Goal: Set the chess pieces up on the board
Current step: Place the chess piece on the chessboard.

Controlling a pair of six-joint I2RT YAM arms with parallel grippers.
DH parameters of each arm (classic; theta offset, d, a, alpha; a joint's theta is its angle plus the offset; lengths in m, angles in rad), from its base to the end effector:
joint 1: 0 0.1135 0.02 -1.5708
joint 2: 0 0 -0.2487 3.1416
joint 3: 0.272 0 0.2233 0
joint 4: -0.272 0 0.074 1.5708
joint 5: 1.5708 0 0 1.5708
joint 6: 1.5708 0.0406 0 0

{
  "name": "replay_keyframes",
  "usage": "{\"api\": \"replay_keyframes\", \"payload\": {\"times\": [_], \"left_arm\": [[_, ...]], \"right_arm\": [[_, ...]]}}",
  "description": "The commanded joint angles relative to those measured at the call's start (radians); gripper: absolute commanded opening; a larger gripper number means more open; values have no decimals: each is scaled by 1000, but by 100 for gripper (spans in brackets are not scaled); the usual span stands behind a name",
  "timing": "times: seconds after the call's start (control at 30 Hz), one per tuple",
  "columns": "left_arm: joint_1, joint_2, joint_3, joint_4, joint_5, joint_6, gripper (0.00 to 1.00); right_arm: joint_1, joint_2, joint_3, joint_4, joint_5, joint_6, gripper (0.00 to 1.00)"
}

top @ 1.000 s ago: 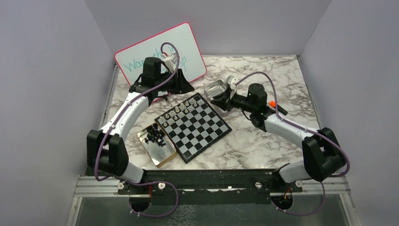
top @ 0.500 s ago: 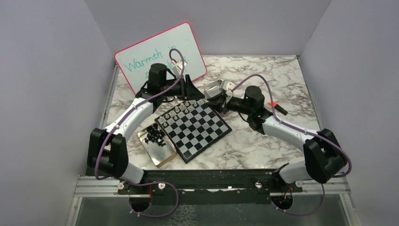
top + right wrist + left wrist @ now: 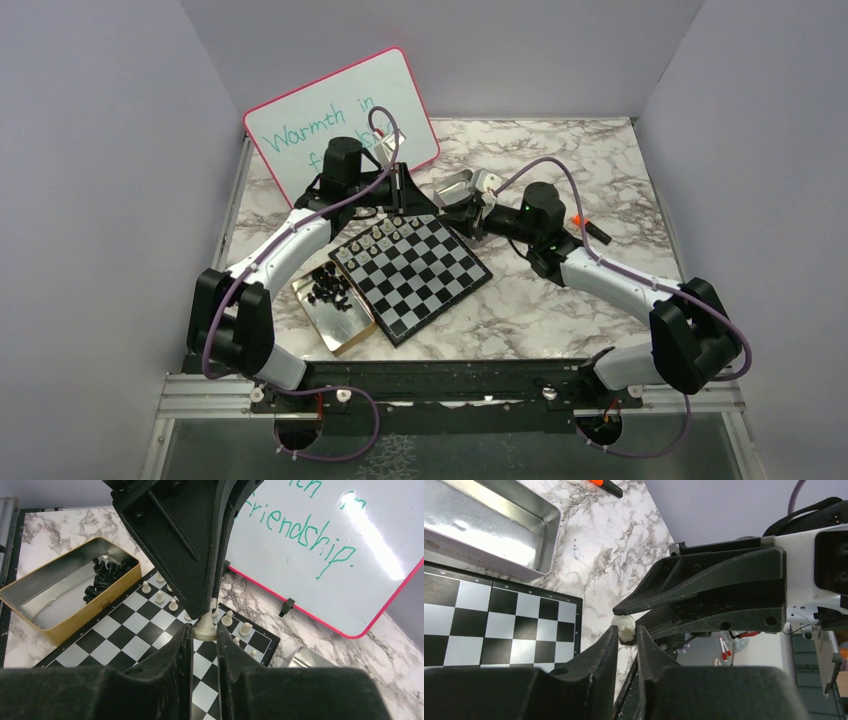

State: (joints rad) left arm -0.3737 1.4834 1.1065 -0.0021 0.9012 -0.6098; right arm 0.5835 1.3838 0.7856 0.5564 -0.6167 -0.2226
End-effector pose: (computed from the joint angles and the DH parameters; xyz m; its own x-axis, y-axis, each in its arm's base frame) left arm 0.2793 -0.1437 0.3012 -0.8005 -0.0679 -0.5954 0.5444 0.3330 -0.7699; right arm 0.2310 0.1806 0.2818 0.1717 -0.1025 -0.9798 -0.9164 0.3484 -0.1970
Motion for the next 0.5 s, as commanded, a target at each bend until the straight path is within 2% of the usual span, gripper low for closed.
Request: {"api": "replay_keyframes", "payload": {"times": [0.0,0.07,0.13,0.3,0.47], "left_arm": [[-3,10,5,6,15,3,16],[-4,11,9,-7,5,17,13],[-4,12,19,-40,-17,39,11],[-3,25,76,-151,-135,136,11],[-5,67,150,-235,-298,233,10]], "right_arm": [[7,-24,4,-2,44,-20,6],[7,-24,0,-1,57,-19,7],[7,-24,-3,-2,74,-13,13],[7,-48,-14,-37,149,26,42],[7,-116,-47,-102,335,132,59]]}}
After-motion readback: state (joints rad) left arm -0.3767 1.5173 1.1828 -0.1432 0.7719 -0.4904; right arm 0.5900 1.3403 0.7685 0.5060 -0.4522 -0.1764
